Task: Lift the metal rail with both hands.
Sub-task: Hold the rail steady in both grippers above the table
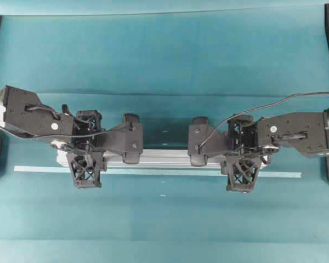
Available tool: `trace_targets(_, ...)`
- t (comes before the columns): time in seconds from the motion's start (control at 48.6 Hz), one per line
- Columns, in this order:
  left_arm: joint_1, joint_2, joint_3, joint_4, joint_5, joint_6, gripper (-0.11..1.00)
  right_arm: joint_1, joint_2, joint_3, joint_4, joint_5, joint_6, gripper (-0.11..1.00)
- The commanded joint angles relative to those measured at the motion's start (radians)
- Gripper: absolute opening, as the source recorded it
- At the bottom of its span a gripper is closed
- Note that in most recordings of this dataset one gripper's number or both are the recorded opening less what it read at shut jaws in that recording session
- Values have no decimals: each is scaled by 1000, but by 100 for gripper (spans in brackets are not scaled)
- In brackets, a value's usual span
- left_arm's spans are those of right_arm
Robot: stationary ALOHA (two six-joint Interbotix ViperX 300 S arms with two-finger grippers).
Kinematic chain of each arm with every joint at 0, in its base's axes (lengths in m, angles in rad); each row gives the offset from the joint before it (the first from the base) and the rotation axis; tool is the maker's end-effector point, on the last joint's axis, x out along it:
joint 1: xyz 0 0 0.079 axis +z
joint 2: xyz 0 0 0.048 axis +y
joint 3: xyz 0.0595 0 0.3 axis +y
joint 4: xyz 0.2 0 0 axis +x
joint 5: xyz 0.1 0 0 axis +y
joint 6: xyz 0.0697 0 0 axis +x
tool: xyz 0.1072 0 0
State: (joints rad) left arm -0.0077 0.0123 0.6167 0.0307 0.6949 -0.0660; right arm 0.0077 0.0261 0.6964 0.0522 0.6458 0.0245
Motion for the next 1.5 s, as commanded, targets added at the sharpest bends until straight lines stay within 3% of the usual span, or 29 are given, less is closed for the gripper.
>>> trace_targets(0.0, -5, -5, -17, -2, -14, -3, 31, 8, 2, -11, 8, 6, 2, 40)
trace_targets(0.967, -5, -5, 3, -2, -67, 0, 31, 2, 3, -2, 15, -43, 0, 39)
trace_targets(1.049, -5, -5, 6, -2, -67, 5, 31, 3, 2, -2, 15, -41, 2, 47)
trace_targets(1.091, -5, -6, 8, -3, -66, 5, 36, 5, 3, -2, 15, -41, 2, 57)
trace_targets(1.193, -5, -8, 12, -2, -69, 0, 66, 9, 3, 0, 15, -48, -2, 82)
trace_targets(1.296, -5, -8, 18, -2, -74, 0, 92, 12, 2, 2, 15, -58, -3, 96)
trace_targets(1.337, -5, -9, 20, -2, -77, 0, 97, 14, 2, 2, 15, -63, -3, 98)
trace_targets(1.481, -5, -11, 26, -2, -87, 2, 95, 14, 2, 2, 14, -72, -3, 97)
